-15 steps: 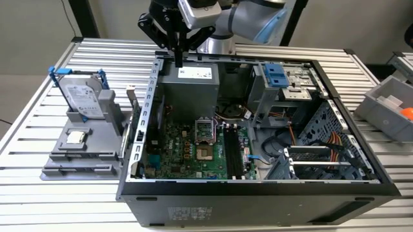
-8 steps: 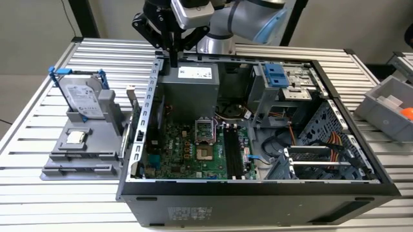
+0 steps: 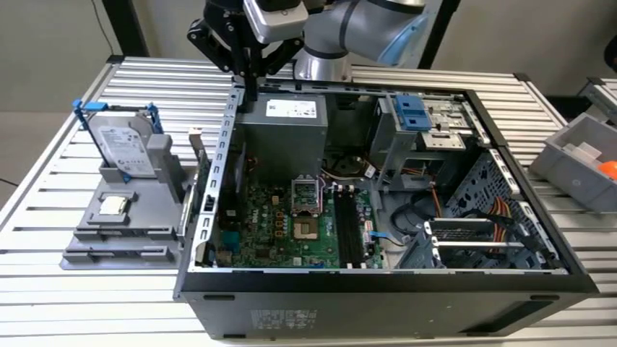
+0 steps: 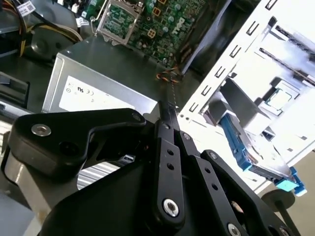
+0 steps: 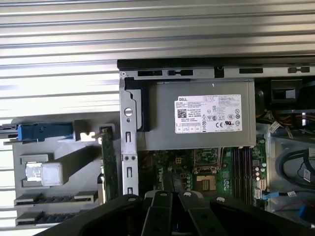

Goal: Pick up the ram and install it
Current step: 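Reach for the ram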

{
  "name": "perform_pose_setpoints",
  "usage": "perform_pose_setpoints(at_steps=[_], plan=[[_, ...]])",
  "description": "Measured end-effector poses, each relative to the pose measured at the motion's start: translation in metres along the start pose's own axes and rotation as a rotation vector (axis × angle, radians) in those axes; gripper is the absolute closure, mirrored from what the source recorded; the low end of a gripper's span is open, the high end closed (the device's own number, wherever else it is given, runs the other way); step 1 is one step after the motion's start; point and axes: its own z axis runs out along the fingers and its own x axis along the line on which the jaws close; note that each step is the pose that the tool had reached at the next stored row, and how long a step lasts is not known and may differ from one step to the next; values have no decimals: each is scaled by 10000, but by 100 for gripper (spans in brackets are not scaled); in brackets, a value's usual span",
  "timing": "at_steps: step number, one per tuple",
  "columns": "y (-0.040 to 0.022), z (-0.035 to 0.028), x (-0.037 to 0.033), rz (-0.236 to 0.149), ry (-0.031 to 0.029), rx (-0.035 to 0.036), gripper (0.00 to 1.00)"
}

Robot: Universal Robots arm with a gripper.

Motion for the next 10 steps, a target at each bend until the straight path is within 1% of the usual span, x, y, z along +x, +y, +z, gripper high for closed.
perform_pose_setpoints(at_steps=[10], plan=[[-7, -3, 118, -94, 6, 0, 100]])
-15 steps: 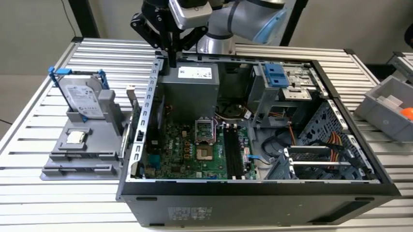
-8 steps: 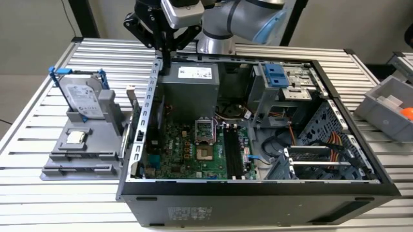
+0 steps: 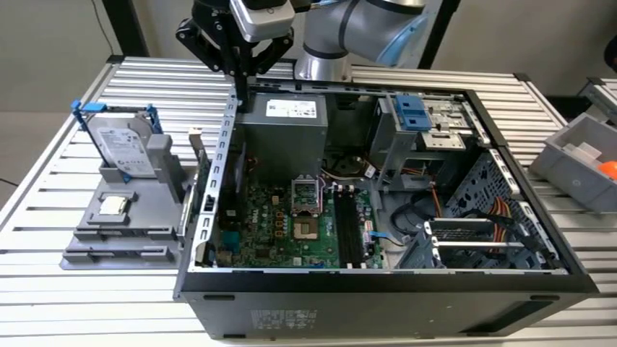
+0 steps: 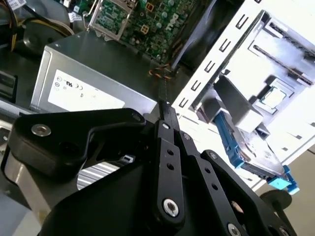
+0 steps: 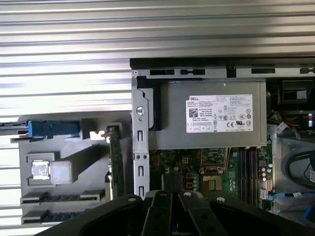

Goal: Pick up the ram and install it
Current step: 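Reach for the ram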

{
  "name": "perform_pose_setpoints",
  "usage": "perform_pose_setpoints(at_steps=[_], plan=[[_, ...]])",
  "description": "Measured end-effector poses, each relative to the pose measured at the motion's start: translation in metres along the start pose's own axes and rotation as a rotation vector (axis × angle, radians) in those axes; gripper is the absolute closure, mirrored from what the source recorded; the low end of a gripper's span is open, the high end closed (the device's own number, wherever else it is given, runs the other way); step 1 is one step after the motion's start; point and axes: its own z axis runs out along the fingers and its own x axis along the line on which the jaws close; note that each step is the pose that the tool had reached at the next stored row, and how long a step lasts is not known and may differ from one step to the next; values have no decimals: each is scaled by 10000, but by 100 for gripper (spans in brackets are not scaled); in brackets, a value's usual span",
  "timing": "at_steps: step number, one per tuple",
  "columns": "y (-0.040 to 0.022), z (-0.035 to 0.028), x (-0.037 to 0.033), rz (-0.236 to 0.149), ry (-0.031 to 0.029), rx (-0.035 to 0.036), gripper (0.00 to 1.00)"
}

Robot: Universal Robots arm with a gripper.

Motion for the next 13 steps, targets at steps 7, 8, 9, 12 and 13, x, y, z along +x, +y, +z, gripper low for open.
perform_pose_setpoints(at_steps=[7, 8, 9, 12, 13], plan=[[-4, -1, 77, -75, 3, -3, 100], [-4, -2, 88, -84, 5, -1, 100], [-5, -2, 100, -91, 4, -2, 100], [-7, -3, 139, -102, 5, -2, 100], [-7, -3, 149, -103, 5, -2, 100]])
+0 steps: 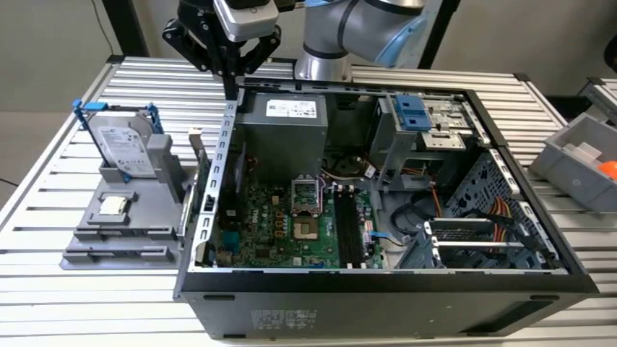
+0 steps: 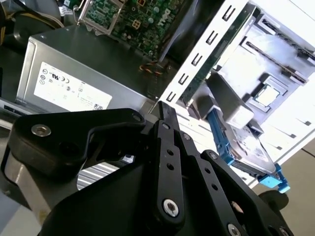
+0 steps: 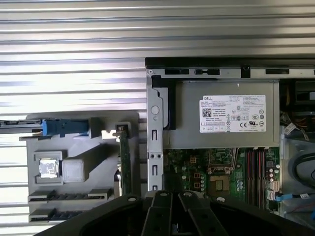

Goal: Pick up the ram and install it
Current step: 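Reach for the ram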

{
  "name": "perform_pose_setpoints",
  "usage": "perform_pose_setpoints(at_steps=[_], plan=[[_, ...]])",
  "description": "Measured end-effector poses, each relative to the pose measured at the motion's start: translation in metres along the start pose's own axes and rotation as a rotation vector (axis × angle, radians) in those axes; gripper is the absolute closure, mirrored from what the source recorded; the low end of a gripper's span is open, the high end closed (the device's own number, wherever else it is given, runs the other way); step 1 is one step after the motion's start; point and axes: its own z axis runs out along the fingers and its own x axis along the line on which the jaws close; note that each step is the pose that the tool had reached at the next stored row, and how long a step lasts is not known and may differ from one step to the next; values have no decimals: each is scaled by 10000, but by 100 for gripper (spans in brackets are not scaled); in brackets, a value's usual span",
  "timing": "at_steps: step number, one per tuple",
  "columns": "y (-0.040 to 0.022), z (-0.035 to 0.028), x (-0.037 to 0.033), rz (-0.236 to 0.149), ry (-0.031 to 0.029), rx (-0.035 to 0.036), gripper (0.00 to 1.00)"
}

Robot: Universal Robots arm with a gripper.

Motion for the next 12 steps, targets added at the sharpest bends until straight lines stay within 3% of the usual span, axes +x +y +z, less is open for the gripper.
perform_pose_setpoints(at_steps=[12], plan=[[-4, -2, 114, -17, 1, 0, 100]])
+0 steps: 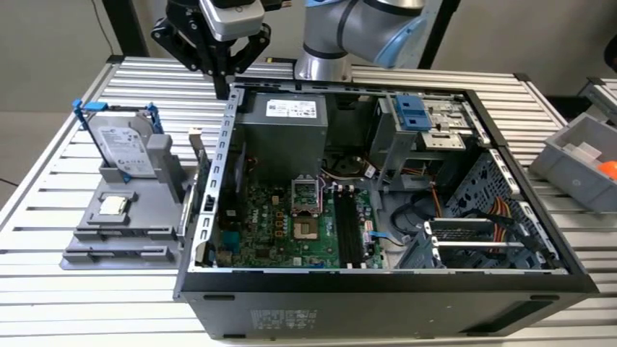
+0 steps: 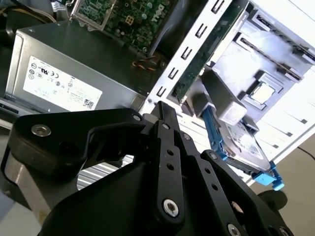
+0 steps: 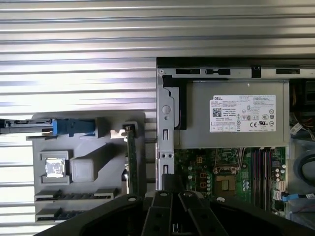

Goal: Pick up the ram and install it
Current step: 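Reach for the ram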

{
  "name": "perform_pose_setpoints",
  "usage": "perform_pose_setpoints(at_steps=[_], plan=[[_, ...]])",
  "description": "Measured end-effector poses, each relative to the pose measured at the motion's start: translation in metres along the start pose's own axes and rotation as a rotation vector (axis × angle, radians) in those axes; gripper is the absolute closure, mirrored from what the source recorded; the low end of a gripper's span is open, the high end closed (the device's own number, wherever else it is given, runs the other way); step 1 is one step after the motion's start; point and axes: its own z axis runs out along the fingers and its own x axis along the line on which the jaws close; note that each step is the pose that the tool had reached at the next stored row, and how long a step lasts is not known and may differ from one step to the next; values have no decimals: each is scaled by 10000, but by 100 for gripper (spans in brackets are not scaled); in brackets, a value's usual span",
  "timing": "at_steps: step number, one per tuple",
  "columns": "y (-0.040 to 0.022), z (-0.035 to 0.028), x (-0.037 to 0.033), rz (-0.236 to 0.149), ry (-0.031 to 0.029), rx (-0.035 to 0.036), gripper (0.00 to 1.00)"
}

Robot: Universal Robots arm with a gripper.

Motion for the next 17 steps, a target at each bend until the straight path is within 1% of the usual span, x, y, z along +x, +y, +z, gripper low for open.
perform_pose_setpoints(at_steps=[17], plan=[[-6, -4, 175, -10, 1, 0, 100]])
